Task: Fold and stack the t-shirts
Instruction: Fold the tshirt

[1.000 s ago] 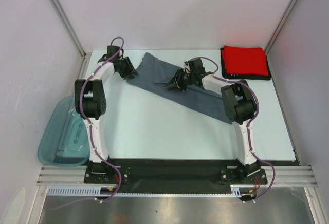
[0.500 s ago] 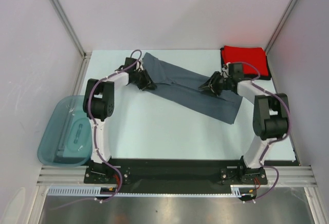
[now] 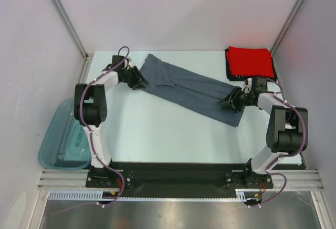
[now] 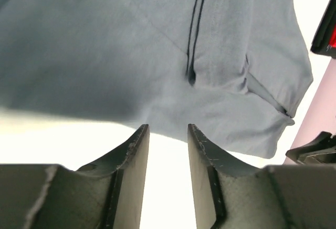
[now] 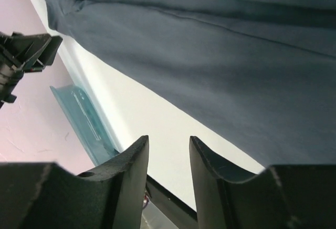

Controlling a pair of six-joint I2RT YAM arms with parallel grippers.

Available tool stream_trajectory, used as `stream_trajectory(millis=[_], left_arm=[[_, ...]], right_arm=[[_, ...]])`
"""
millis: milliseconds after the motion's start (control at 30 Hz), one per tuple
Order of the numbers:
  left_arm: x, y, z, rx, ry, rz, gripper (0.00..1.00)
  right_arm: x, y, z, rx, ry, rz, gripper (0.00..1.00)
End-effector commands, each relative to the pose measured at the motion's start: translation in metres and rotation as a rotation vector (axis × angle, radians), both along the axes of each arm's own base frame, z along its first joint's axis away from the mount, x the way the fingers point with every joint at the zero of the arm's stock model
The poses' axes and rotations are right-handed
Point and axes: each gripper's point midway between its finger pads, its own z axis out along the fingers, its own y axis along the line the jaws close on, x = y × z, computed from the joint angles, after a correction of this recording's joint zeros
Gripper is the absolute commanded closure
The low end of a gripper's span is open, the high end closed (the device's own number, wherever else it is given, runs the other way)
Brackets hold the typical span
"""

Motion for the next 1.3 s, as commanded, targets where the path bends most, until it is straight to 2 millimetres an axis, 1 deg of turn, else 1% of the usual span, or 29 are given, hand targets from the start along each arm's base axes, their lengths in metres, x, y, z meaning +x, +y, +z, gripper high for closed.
stream_trajectory(millis=[0,67,100,167,200,233,267,300,333,367,400,433,467,500,533,567,633,733,767,900,1000,1033,1067,1167,1200,1233,1267], left_arm=[[-0.002,0.024,0.039,0.045,-0.056,0.093,0.58],[-0.005,0.038,0.045,0.067,-0.055,0.166,0.53],[-0.006,0.041,0.047,0.071,-0.053,0.192,0.48],[-0.01,0.044,0.053,0.033,-0.057,0.267,0.46],[-0.011,0.044,0.054,0.021,-0.063,0.295,0.41],[-0.012,0.044,0.053,0.006,-0.062,0.316,0.38],[-0.014,0.043,0.046,-0.027,-0.038,0.362,0.31],[-0.015,0.042,0.041,-0.048,-0.026,0.376,0.29],[-0.015,0.042,0.035,-0.056,-0.013,0.39,0.29],[-0.014,0.041,0.03,-0.069,0.005,0.405,0.28],[-0.014,0.041,0.02,-0.069,0.024,0.408,0.28],[-0.012,0.042,0.014,-0.065,0.033,0.415,0.28],[-0.009,0.043,0.012,-0.061,0.033,0.424,0.28],[-0.008,0.045,0.009,-0.051,0.034,0.432,0.28],[-0.005,0.049,0.002,-0.033,0.037,0.447,0.28],[0.0,0.052,0.003,-0.021,0.023,0.451,0.28],[0.005,0.058,-0.005,0.002,0.031,0.464,0.29],[0.013,0.064,-0.008,0.012,0.041,0.48,0.3],[0.014,0.065,-0.015,0.019,0.062,0.484,0.31],[0.016,0.064,-0.025,0.019,0.083,0.485,0.36],[0.018,0.064,-0.029,0.021,0.087,0.48,0.41],[0.018,0.064,-0.03,0.025,0.084,0.474,0.44],[0.018,0.064,-0.03,0.028,0.084,0.473,0.44],[0.018,0.065,-0.031,0.041,0.079,0.467,0.52],[0.02,0.079,-0.034,0.043,0.086,0.492,0.53],[0.02,0.08,-0.032,0.04,0.083,0.492,0.55],[0.02,0.081,-0.033,0.04,0.084,0.493,0.58]], right_arm=[[-0.002,-0.01,0.027,0.001,-0.095,0.032,0.57],[-0.005,-0.019,0.027,-0.009,-0.074,0.015,0.56],[-0.005,-0.024,0.028,-0.031,-0.08,0.01,0.54],[-0.011,-0.034,0.029,-0.06,-0.066,-0.012,0.5],[-0.013,-0.04,0.026,-0.088,-0.057,-0.026,0.46],[-0.019,-0.044,0.024,-0.111,-0.036,-0.024,0.45],[-0.022,-0.052,0.022,-0.15,-0.022,-0.042,0.41],[-0.026,-0.055,0.019,-0.17,-0.009,-0.04,0.41],[-0.035,-0.057,0.015,-0.186,0.022,-0.031,0.39],[-0.038,-0.059,0.015,-0.207,0.023,-0.031,0.39],[-0.043,-0.064,0.011,-0.24,0.043,-0.038,0.38],[-0.048,-0.065,0.008,-0.252,0.065,-0.041,0.37],[-0.055,-0.067,0.003,-0.263,0.087,-0.044,0.37],[-0.059,-0.07,0.0,-0.282,0.095,-0.059,0.34],[-0.061,-0.071,-0.002,-0.285,0.099,-0.065,0.33],[-0.066,-0.071,-0.006,-0.279,0.118,-0.071,0.32],[-0.069,-0.071,-0.011,-0.27,0.13,-0.08,0.3],[-0.076,-0.069,-0.018,-0.245,0.172,-0.096,0.3],[-0.077,-0.07,-0.019,-0.245,0.18,-0.103,0.3],[-0.079,-0.078,-0.024,-0.248,0.191,-0.146,0.31],[-0.075,-0.083,-0.03,-0.244,0.19,-0.165,0.33],[-0.072,-0.085,-0.034,-0.247,0.196,-0.16,0.34],[-0.071,-0.086,-0.036,-0.25,0.2,-0.157,0.35],[-0.065,-0.088,-0.041,-0.257,0.197,-0.135,0.38],[-0.063,-0.089,-0.043,-0.26,0.195,-0.132,0.38],[-0.062,-0.091,-0.043,-0.266,0.192,-0.131,0.39],[-0.061,-0.094,-0.046,-0.288,0.192,-0.125,0.41]])
